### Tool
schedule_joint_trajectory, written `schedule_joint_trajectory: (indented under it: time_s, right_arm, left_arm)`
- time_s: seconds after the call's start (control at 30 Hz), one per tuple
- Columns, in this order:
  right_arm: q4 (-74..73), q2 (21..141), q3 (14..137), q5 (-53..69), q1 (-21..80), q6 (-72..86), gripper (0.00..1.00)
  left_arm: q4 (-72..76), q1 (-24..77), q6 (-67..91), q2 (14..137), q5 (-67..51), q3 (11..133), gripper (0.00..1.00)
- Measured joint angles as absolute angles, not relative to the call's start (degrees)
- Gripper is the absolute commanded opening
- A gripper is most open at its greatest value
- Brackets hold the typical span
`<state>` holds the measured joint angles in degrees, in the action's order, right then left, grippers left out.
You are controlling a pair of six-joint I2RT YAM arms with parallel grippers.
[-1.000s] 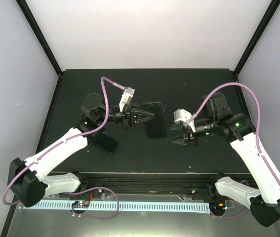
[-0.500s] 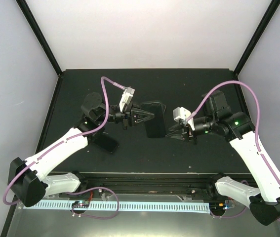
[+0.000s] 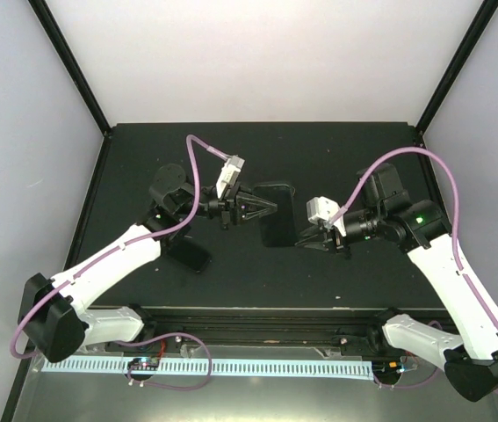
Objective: Take the phone out of the phone case
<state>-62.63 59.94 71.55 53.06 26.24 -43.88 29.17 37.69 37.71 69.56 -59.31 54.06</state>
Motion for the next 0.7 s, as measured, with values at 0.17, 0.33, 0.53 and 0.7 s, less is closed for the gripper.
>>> schedule_joint_trajectory:
  time_s: [0.17, 0.33, 0.53, 0.7]
  right_arm:
    - [-63.1, 59.9, 71.5, 52.1, 26.3, -46.1, 0.19]
    - [-63.2, 59.9, 71.5, 51.3, 26.4, -47.1, 0.19]
    - [-63.7, 59.9, 71.6, 49.8, 26.7, -48.2, 0.21]
    - [-64.7, 59.9, 71.7, 48.2, 26.8, -50.0, 0.31]
  left_arm:
    - [28.8, 38.0, 36.9, 69.6, -59.3, 54.1, 0.02]
    - [28.6, 38.3, 36.1, 69.6, -59.1, 54.1, 0.02]
    - [27.4, 39.0, 34.6, 69.6, -58.7, 54.1, 0.02]
    - [25.9, 39.8, 33.2, 69.6, -58.2, 54.1, 0.02]
